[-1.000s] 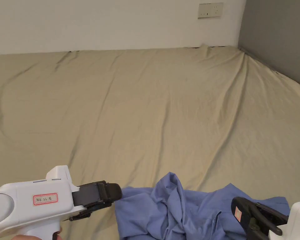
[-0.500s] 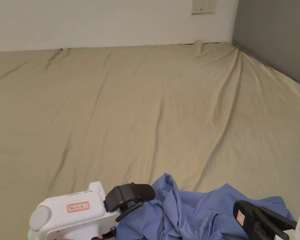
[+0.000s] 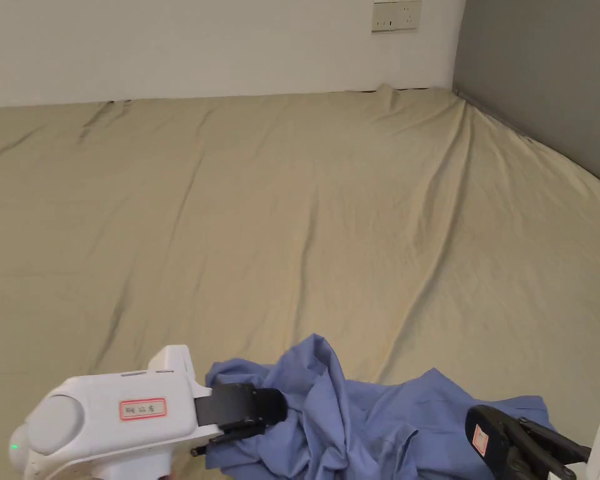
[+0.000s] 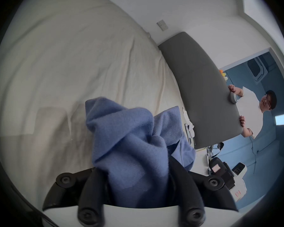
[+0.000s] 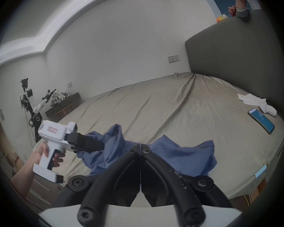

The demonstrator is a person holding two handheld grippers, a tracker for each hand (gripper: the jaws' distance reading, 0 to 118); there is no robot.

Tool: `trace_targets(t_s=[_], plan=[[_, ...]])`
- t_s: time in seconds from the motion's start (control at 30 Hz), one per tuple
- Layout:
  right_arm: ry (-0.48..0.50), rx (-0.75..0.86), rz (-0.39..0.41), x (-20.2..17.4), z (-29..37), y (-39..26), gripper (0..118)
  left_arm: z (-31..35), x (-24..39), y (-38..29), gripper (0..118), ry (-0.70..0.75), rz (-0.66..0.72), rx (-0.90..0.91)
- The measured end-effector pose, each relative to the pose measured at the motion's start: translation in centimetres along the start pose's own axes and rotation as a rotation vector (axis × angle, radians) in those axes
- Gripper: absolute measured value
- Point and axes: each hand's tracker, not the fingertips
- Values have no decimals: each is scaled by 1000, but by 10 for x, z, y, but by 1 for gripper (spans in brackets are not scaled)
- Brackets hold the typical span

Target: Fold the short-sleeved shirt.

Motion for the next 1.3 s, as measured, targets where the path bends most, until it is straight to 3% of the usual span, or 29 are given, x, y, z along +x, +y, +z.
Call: trace_targets(t_s=[0.17,0.33,0.43,0.6,0.77,0.87,1.0,1.07,1.1,1.17,1.23,1.3], plan=[[40,20,-18,-6,-1,2,3,62,-6,19,25,179,-56,128],[75,32,-12,-16,-5,3,3,81,0,10,25,594,-186,117],[50,29,27,-24,-9,4,3,55,33,-3,24,670,-324,115],[44,22,67,-25,-2,3,3,-7,98,-18,24,502,-424,44],[2,24,53,-13,12,3,3,-110,150,-58,24,705,-668,-13],[-37,11,60,-5,20,4,3,-172,150,-90,25,797,-740,-65],[-62,11,78,1,33,6,3,-204,151,-131,28,877,-962,-40],[-68,21,64,3,36,6,3,-199,148,-128,45,805,-909,-38],[-65,26,58,4,36,5,3,-191,147,-121,62,745,-854,-26],[-56,30,49,4,35,5,3,-180,142,-113,115,566,-725,-32],[-53,33,52,1,34,4,3,-172,143,-111,118,466,-670,-77],[-49,40,74,-2,34,3,3,-161,153,-105,118,476,-700,-93]])
